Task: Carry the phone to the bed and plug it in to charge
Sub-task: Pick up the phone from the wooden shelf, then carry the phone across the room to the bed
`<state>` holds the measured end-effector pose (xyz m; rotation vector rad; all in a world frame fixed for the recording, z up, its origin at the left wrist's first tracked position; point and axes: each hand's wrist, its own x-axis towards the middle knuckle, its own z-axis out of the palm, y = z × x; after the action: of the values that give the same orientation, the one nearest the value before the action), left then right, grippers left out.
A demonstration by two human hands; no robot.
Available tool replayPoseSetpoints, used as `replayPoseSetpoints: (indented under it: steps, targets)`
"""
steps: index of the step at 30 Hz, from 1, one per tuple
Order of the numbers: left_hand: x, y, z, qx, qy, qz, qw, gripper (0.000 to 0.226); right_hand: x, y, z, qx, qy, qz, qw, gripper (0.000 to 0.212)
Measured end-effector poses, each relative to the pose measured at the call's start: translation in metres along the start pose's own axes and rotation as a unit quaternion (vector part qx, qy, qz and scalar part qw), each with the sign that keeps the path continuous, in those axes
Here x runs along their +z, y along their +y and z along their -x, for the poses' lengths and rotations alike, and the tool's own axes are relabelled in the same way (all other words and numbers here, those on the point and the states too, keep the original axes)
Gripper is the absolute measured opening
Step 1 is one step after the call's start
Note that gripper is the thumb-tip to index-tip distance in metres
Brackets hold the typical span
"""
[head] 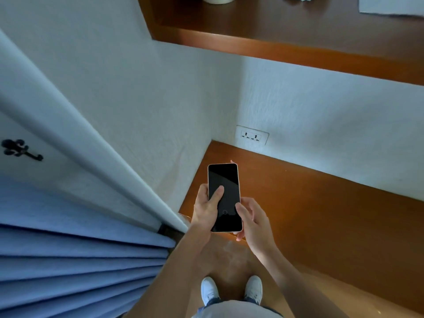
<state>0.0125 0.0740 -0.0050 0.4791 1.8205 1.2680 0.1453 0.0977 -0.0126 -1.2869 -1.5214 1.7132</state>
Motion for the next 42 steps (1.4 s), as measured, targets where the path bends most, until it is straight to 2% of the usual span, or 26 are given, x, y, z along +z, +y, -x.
replayPoseSetpoints:
  steps: [5, 9, 18, 21, 25, 28, 34, 42]
  targets:
    - [0.008, -0.005, 0.011, 0.029, -0.013, -0.048, 0.998, 0.023, -0.003, 0.012, 0.01, 0.03, -0.004, -0.029, 0.999, 0.016]
    - [0.02, -0.013, 0.018, -0.007, -0.018, -0.021, 1.0, 0.02, -0.013, 0.016, 0.016, 0.03, 0.003, -0.024, 0.999, 0.011]
    - [0.056, -0.008, 0.025, -0.001, -0.079, -0.071, 0.994, 0.018, -0.049, 0.028, 0.029, 0.015, 0.038, -0.017, 0.999, 0.017]
    - [0.069, -0.007, 0.028, 0.008, -0.117, -0.096, 0.988, 0.017, -0.058, 0.028, 0.039, 0.024, 0.08, -0.012, 0.996, 0.016]
    - [0.08, -0.006, 0.035, 0.007, -0.192, -0.078, 0.978, 0.01, -0.061, 0.028, 0.059, 0.025, 0.145, -0.014, 0.989, 0.013]
    - [0.083, -0.008, 0.041, 0.014, -0.257, -0.083, 0.963, 0.014, -0.054, 0.031, 0.08, 0.026, 0.211, -0.032, 0.977, 0.009]
    - [0.077, -0.026, 0.064, 0.027, -0.365, -0.12, 0.923, 0.021, -0.023, 0.05, 0.122, 0.027, 0.361, -0.077, 0.929, 0.014]
    - [0.083, -0.061, 0.115, 0.045, -0.49, -0.205, 0.846, 0.012, 0.006, 0.081, 0.192, 0.051, 0.497, -0.123, 0.858, 0.014]
